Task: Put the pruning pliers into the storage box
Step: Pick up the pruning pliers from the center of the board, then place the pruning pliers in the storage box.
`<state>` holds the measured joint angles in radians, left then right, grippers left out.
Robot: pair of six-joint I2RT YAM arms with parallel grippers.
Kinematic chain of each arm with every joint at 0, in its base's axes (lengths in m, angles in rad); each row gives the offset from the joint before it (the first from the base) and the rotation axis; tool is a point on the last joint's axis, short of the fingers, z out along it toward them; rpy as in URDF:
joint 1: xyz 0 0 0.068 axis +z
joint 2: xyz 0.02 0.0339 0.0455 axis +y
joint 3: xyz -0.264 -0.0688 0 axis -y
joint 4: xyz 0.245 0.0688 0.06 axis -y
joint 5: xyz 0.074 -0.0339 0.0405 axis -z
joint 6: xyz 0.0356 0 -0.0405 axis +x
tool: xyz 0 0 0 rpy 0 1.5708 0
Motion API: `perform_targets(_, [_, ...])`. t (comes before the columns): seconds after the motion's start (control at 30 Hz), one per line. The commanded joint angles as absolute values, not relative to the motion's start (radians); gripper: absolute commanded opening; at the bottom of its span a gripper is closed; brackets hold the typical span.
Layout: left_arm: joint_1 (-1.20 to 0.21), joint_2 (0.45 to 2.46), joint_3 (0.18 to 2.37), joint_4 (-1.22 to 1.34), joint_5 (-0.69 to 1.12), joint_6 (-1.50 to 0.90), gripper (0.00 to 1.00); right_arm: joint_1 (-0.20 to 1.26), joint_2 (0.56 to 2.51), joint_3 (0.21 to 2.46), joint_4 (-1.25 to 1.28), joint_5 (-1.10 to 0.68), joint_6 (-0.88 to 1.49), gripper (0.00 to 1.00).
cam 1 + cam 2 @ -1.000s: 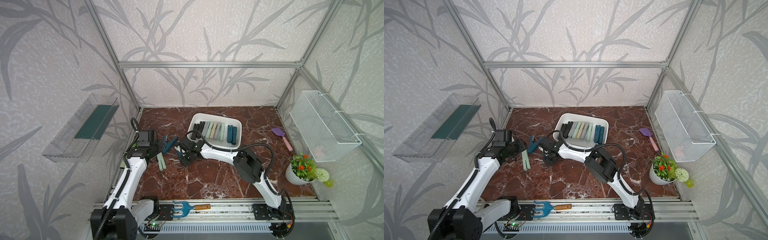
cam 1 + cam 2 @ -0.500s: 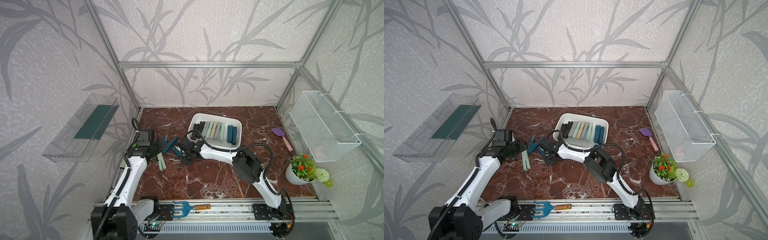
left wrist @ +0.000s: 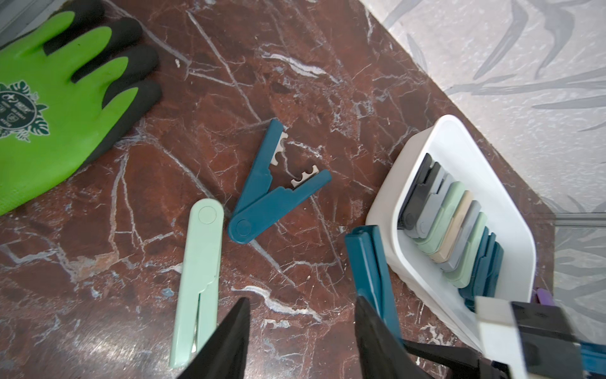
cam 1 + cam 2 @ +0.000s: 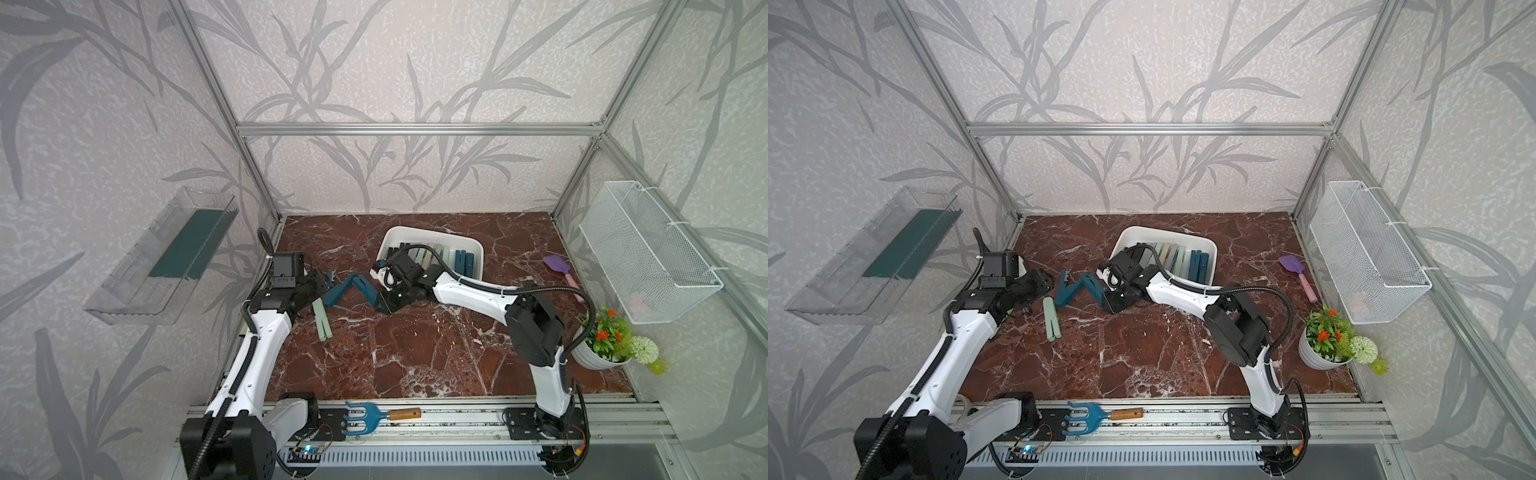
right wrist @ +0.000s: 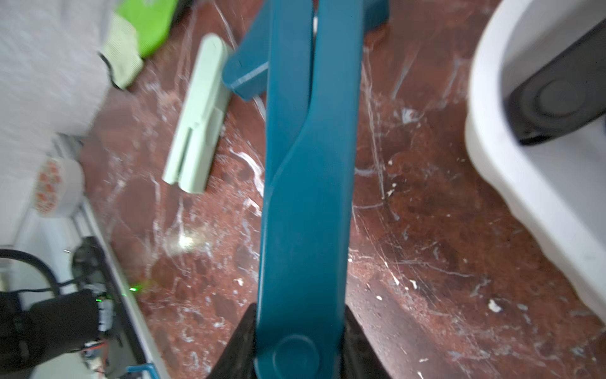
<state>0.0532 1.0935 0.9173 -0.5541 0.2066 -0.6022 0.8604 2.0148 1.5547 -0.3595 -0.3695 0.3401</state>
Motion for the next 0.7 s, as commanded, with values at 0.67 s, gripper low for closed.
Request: perform_targets(0.67, [0.014, 1.226, 0.918, -0.085, 0.802, -0.751, 0.68, 0.684, 1.829, 1.268, 0.335, -0.929, 0.777, 0.06])
